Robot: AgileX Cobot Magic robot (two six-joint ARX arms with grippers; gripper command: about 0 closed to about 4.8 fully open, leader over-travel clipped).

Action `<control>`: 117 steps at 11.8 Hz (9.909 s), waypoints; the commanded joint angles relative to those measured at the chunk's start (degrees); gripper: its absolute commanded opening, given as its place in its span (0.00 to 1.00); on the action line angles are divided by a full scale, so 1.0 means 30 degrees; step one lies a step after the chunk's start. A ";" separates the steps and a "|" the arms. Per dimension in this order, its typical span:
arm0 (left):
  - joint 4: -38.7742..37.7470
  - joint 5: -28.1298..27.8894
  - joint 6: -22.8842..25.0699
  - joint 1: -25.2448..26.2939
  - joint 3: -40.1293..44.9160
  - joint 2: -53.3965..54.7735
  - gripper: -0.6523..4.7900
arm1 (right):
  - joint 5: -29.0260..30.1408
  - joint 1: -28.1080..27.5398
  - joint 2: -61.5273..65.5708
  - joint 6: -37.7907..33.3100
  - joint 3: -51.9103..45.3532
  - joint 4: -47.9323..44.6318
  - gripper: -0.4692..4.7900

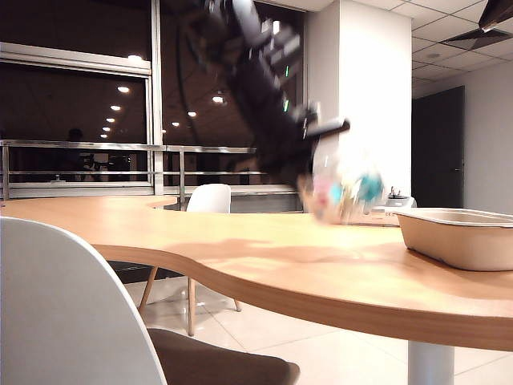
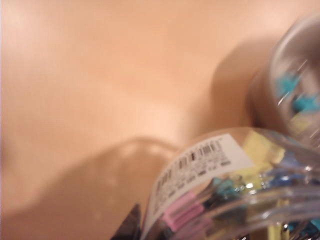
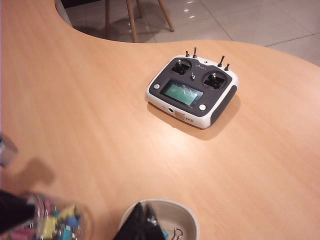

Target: Pick up the box filled with clips, pour some clips from it into the rectangular paper box, and then put the clip box back on the table.

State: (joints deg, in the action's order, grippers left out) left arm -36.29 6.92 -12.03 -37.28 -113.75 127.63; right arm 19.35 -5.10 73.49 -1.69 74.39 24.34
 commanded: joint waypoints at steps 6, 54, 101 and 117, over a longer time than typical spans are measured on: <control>0.3956 -0.4998 0.3446 -0.2317 -0.2987 0.0189 0.11 | 0.0095 -0.0029 -0.0124 -0.0007 0.0073 -0.0350 0.08; 2.3132 -0.4918 1.5518 -0.3920 -0.3075 0.7453 0.11 | -0.0044 -0.0386 -0.1188 0.0153 0.0036 0.0102 0.08; 1.9591 -0.0998 2.5871 -0.3322 -0.1756 0.5224 0.11 | -0.0051 -0.0335 -0.1275 0.0590 0.0036 0.0889 0.08; -0.3191 -0.1894 0.7358 0.0823 -0.1887 -0.0998 0.11 | 0.0102 -0.0386 -0.1282 0.0568 0.0044 0.1086 0.08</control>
State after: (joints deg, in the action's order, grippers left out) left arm -44.05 0.67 10.46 -34.81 -119.15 124.75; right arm 19.31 -6.31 70.00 -0.14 74.30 28.01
